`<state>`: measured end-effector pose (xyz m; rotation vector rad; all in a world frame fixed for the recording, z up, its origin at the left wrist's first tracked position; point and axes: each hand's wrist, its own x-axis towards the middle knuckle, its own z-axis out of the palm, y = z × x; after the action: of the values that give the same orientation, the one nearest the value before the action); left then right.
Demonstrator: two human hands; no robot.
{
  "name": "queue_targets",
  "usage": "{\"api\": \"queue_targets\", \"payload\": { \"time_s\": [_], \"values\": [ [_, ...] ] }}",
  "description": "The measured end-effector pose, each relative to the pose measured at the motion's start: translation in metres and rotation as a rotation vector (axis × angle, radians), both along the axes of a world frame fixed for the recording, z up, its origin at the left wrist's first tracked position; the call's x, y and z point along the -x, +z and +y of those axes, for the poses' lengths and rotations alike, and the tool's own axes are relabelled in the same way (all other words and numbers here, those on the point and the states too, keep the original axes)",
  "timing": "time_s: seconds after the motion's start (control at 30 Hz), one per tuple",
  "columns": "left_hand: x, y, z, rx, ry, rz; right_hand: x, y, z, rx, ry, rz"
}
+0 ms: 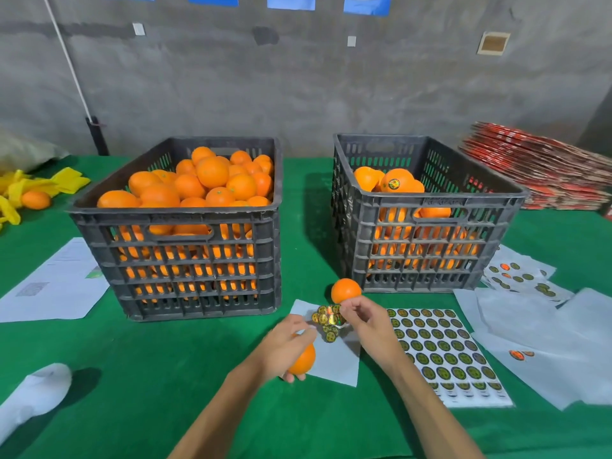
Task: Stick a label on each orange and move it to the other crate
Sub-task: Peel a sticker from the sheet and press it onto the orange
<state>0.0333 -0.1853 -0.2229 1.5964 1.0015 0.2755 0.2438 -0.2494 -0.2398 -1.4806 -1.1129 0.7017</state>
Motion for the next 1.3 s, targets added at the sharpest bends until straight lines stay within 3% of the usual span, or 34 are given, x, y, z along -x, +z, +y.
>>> {"api": "queue_targets", "payload": {
  "time_s": [0.17, 0.3, 0.6, 0.87, 1.3],
  "values": [
    [0.003, -0.002, -0.003, -0.014, 0.058, -0.089, 0.009, 0.011, 0.009, 0.106, -0.05, 0.125],
    [0.005, -0.004, -0.006, -0.005, 0.141, -0.195, 0.02, 0.001, 0.013, 0.212, -0.044, 0.094],
    [-0.006, -0.008, -0.001, 0.248, 0.355, -0.307, 0.02, -0.002, 0.01, 0.112, -0.001, 0.163],
    [-0.011, -0.009, 0.009, 0.268, 0.402, -0.308, 0.018, -0.002, 0.007, 0.028, -0.01, 0.27],
    [-0.017, 0.001, 0.015, 0.203, 0.405, -0.29, 0.02, -0.003, 0.009, -0.021, -0.039, 0.242]
  ]
}}
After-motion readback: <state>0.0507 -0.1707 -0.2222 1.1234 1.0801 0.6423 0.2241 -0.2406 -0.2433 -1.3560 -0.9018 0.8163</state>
